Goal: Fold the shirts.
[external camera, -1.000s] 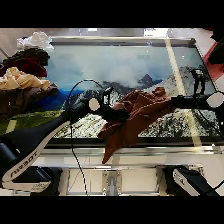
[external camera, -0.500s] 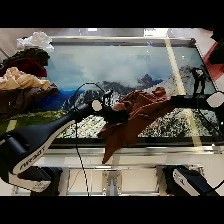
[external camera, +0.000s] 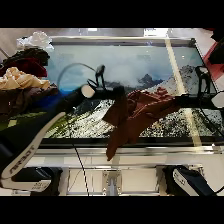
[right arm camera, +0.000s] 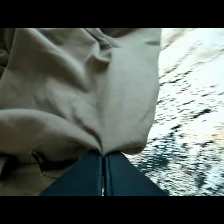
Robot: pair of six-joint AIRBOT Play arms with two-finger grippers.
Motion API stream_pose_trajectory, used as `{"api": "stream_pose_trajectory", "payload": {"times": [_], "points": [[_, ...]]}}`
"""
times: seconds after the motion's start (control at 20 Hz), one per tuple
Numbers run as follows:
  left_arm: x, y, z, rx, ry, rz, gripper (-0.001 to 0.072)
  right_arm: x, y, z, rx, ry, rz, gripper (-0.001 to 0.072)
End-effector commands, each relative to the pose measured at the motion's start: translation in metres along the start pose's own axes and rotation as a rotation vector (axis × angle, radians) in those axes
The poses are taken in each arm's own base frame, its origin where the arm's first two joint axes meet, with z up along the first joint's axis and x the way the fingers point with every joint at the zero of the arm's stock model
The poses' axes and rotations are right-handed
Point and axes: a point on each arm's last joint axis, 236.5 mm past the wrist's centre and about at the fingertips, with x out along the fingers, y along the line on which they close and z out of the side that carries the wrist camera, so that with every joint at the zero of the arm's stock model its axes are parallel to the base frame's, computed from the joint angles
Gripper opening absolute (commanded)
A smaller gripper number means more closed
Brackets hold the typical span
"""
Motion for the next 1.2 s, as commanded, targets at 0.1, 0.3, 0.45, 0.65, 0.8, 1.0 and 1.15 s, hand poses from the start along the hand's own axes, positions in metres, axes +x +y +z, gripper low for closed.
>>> {"api": "stream_pose_trajectory", "payload": {"times": [0.1,0.3,0.45,0.65,0.8,1.0,1.15], "points": [[-0.196,-0.065,0.128,0.413,-0.419,0.099,0.0014,-0.147,-0.027,0.06,-0.05,-0.332,-0.192,0.0024],[-0.335,-0.115,0.137,0.581,-0.608,0.206,0.0013,-0.265,-0.014,0.101,-0.043,-0.632,-0.2,0.0024],[-0.393,-0.136,0.128,0.616,-0.661,0.227,0.0013,-0.325,-0.009,0.126,-0.051,-0.825,-0.214,0.0024],[-0.383,-0.091,0.116,0.572,-0.517,0.388,0.0013,-0.318,0.02,0.156,-0.038,-0.884,-0.05,0.0025],[-0.341,0.008,0.106,0.482,-0.275,0.695,0.0014,-0.227,0.034,0.183,-0.007,-0.716,0.098,0.0025],[-0.227,0.121,0.059,0.419,0.017,0.82,0.0014,-0.038,0.037,0.167,0.09,-0.339,0.217,0.0025],[-0.164,0.216,0.014,0.265,0.133,0.882,0.0014,0.09,0.046,0.119,0.144,-0.096,0.248,0.0026]]}}
